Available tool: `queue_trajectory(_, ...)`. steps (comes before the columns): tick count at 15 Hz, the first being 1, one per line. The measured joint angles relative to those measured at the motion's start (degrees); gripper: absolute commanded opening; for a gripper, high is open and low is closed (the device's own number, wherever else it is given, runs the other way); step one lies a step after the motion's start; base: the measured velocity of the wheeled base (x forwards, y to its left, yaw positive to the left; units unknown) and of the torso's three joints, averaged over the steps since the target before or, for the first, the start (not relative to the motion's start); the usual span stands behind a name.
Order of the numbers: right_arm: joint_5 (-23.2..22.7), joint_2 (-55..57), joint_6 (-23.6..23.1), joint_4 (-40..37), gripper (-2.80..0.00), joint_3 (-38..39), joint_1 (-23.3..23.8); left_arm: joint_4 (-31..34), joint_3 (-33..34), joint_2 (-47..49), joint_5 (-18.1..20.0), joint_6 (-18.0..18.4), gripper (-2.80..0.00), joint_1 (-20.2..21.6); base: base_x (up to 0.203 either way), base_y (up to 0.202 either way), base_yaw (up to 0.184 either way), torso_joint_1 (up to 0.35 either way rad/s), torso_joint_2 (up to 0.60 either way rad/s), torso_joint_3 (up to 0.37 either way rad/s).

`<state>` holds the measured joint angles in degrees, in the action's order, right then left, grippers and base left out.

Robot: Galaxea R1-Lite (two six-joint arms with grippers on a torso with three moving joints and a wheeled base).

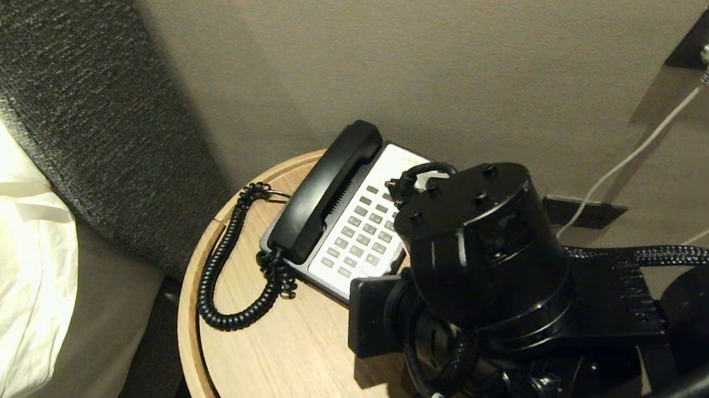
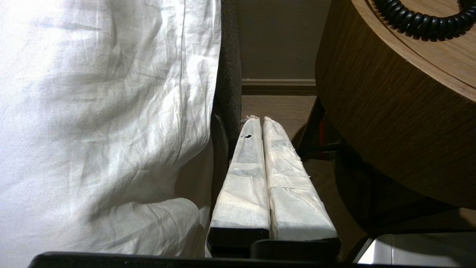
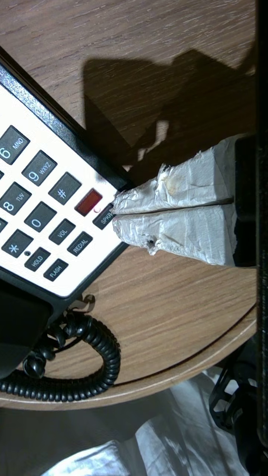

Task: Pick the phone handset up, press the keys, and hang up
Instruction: End the call using the dial pad

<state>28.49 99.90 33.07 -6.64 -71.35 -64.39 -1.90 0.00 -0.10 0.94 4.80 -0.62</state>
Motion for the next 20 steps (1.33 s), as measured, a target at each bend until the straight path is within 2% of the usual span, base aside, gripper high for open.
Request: queue_trajectory(20, 0.2, 2.0, -1.1, 0.4, -2.8, -0.8, 1.6, 0.0, 0.0, 0.0, 0.0, 0.0, -2.8, 0.0, 0.0, 0.0, 0.0, 0.0, 0.0, 0.0)
